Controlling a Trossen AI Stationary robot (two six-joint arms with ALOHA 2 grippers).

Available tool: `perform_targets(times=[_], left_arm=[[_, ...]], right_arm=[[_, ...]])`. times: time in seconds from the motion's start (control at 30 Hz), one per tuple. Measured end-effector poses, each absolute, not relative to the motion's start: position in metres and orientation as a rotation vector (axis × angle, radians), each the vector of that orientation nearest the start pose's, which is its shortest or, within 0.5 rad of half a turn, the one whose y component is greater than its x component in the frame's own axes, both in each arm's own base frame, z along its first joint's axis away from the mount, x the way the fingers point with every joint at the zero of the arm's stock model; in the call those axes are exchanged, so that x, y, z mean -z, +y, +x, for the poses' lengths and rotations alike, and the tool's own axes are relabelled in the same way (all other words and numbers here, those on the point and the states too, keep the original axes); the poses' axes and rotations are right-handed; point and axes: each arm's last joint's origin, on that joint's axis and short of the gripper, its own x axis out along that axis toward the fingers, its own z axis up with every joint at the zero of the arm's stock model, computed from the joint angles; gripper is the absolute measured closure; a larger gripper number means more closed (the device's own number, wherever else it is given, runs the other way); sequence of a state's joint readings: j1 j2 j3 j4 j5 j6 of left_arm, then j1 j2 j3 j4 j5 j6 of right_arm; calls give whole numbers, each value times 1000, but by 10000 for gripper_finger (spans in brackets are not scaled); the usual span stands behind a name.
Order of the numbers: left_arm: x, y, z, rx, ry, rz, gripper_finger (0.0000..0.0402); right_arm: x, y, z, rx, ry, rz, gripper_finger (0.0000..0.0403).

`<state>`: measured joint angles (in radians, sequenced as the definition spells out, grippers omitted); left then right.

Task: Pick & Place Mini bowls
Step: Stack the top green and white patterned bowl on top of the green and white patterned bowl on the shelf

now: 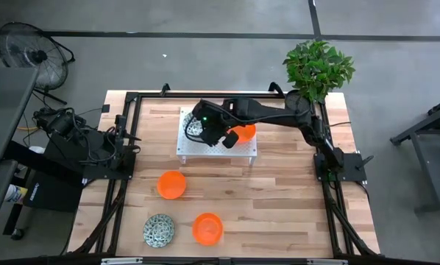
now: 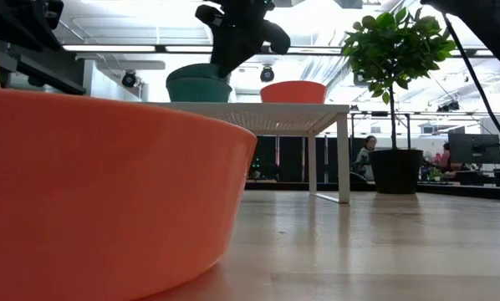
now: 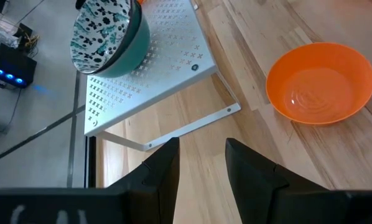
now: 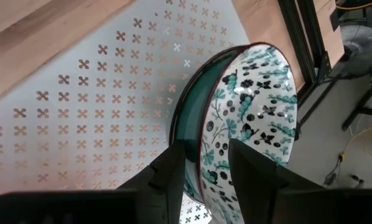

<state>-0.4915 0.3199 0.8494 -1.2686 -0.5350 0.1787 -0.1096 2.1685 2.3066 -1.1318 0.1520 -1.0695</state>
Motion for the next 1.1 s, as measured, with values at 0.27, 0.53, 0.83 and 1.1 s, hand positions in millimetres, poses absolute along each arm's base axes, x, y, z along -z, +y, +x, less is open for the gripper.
perform_targets(times=[0.27,0.53,0.83,1.1], left_arm=[[-300,4,24,16,650,535,277],[-300,4,24,16,650,536,277],[-300,4,24,16,650,536,277],[-300,4,24,16,650,535,277]], right_arm=[[-334,-49,453,-299,1032,-993,292],[-335,-48,452,-286,1033,-976,293],[-335,-44,451,-293,1044,-977,293],[-335,-40,451,-292,1056,-989,293]])
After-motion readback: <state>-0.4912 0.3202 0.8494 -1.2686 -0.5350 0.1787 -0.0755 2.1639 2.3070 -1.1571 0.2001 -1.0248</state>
